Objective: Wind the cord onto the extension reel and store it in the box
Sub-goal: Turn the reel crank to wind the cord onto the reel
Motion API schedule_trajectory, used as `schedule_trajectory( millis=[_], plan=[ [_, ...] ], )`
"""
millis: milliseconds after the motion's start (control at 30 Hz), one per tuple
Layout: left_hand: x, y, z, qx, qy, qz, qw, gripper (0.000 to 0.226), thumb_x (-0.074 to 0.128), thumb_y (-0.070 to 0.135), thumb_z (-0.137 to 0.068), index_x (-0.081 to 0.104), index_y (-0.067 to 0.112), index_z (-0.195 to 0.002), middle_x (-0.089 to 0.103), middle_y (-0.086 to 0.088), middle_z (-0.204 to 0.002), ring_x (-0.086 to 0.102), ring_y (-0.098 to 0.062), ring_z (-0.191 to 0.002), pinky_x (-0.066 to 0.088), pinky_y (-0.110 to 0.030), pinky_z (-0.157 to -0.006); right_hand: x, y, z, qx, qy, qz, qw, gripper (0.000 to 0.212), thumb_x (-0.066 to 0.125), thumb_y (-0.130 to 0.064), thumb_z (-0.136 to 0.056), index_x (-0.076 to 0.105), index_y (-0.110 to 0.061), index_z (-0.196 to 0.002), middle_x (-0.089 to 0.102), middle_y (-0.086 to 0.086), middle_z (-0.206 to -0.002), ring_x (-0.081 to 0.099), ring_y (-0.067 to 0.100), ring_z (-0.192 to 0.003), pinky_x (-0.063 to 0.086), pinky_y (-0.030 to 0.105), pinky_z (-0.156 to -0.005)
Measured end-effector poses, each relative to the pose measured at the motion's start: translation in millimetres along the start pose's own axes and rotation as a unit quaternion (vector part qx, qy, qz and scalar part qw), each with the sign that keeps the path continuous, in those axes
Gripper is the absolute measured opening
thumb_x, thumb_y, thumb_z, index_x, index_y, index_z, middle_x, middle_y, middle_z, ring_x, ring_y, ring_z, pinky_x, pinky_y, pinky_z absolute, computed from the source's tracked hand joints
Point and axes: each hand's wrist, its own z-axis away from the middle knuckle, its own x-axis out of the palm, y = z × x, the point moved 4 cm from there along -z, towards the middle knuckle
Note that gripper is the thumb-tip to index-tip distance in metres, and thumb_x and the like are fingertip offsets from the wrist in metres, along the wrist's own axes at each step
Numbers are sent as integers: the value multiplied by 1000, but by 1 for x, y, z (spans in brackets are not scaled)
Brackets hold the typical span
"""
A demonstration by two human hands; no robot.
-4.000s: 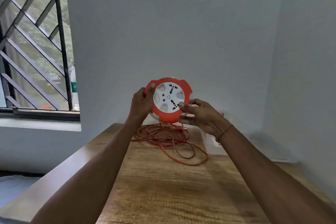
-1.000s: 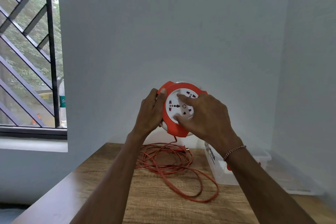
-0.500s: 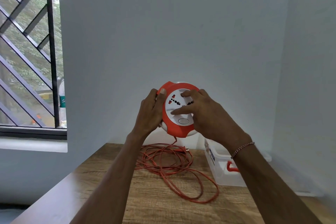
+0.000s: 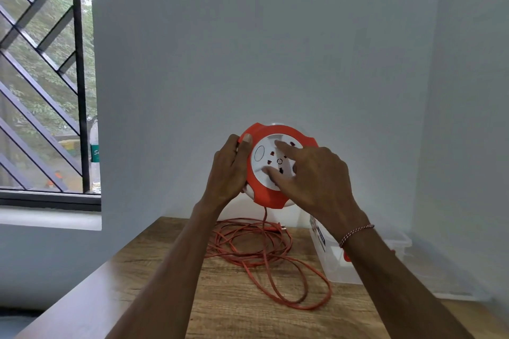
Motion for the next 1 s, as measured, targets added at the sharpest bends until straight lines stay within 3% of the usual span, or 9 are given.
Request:
schedule_trajectory(
  millis=[133,267,367,500,667,767,900,1000],
  plan=[
    [0,-2,0,-7,-1,-5,1000,44,38,52,-96,53,12,-89,65,0,-68,63,-11,-55,53,-24,-51,-3,-2,-1,0,-3,-16,1000,58,49,-63,-85,58,-26,-129,72,2,-107,68,21,-90,55,35,-79],
    [-2,-3,1,-10,2,-7,1000,43,37,50,-97,52,12,-86,62,2,-64,58,-6,-52,51,-25,-51,-11,0,-4,-63,10,-27,998,25,66,-28,-86,70,-26,-111,68,4,-110,58,21,-97,53,33,-75],
    [0,0,1,-1,-3,-1,1000,34,38,47,-99,51,20,-83,62,14,-61,58,-2,-51,48,-15,-49,-5,-1,-3,-110,-72,-39,991,42,79,-11,-72,70,-32,-107,56,4,-129,46,25,-117,53,41,-82],
    [-2,2,-1,4,-2,-9,1000,34,38,45,-100,52,17,-87,62,12,-63,61,-3,-53,49,-14,-49,2,-7,-2,-107,-125,-1,986,64,86,-15,-64,63,-41,-117,44,2,-142,37,28,-126,49,47,-90],
    [-2,1,0,8,5,-8,1000,38,38,44,-101,54,11,-90,64,5,-67,64,-6,-56,53,-18,-50,2,-5,0,-107,-73,45,991,67,86,-29,-62,59,-43,-122,56,9,-127,49,30,-112,52,44,-81],
    [-1,1,1,2,4,-5,1000,40,39,46,-100,55,9,-93,67,-1,-71,66,-11,-58,55,-26,-53,2,0,3,-85,-29,37,995,60,74,-37,-72,53,-43,-128,60,9,-121,55,27,-104,53,40,-78],
    [0,1,2,2,1,-10,1000,40,40,46,-100,54,10,-90,64,1,-66,63,-7,-53,52,-20,-49,-1,2,4,-33,-1,26,999,60,56,-62,-78,51,-36,-132,68,4,-115,64,25,-98,54,38,-78],
    [-1,0,1,-4,-1,-2,1000,37,39,46,-100,55,13,-93,66,7,-68,66,-7,-57,52,-17,-50,-3,1,0,3,-3,1,1000,62,44,-65,-86,53,-27,-134,73,2,-104,69,22,-88,57,36,-77]
  ],
)
